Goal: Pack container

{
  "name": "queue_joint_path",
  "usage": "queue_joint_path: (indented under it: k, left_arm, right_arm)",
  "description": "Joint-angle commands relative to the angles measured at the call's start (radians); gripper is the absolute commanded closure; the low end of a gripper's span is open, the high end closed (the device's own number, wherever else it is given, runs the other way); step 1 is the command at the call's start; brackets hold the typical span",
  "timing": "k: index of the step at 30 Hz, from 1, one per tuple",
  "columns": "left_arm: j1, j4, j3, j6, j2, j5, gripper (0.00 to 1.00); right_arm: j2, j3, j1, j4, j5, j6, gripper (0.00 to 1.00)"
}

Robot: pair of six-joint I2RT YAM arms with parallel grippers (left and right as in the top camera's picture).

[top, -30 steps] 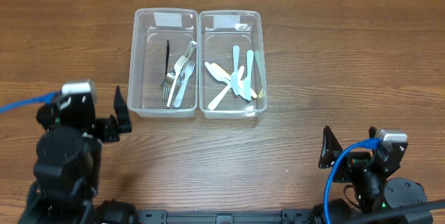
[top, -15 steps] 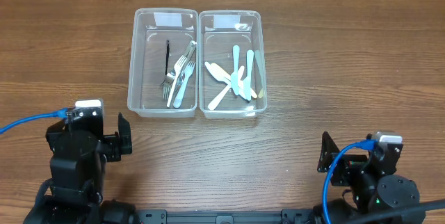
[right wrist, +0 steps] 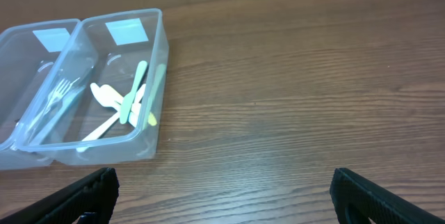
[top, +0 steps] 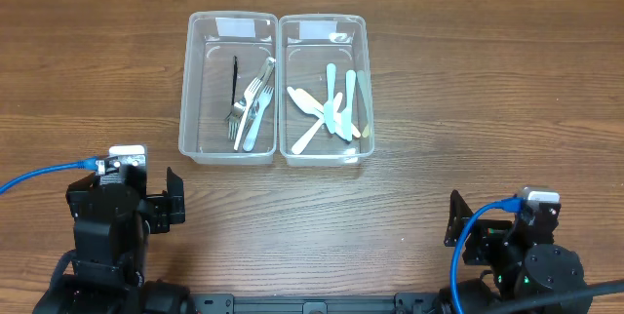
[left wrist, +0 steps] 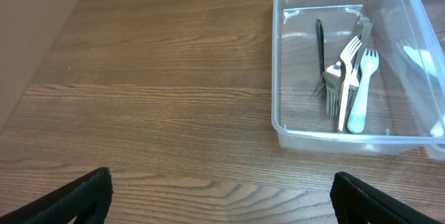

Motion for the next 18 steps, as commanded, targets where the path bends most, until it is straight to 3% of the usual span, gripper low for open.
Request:
queue_joint_path:
  k: [1, 9, 15, 18]
  left_arm:
    - [-0.008, 0.002, -0.006, -0.017, -0.008, -0.016, 0.0]
    - [-0.008, 0.002, -0.006, -0.017, -0.008, -0.016, 0.0]
    - [-0.008, 0.002, -0.006, -0.017, -0.008, -0.016, 0.0]
    - [-0.008, 0.002, -0.006, -0.017, -0.008, -0.016, 0.0]
  right_arm:
    - [-0.006, -0.004, -0.064, 0.0, 0.005, 0.001, 0.0]
    - [-0.046, -0.054, -0.159, 0.165, -0.015, -0.035, 0.0]
    - [-0.277, -0.323, -0.19, 0.452, -0.048, -0.034, 0.0]
    - [-0.278, -0.425, -0.195, 0.603, -0.066, -0.035, 0.0]
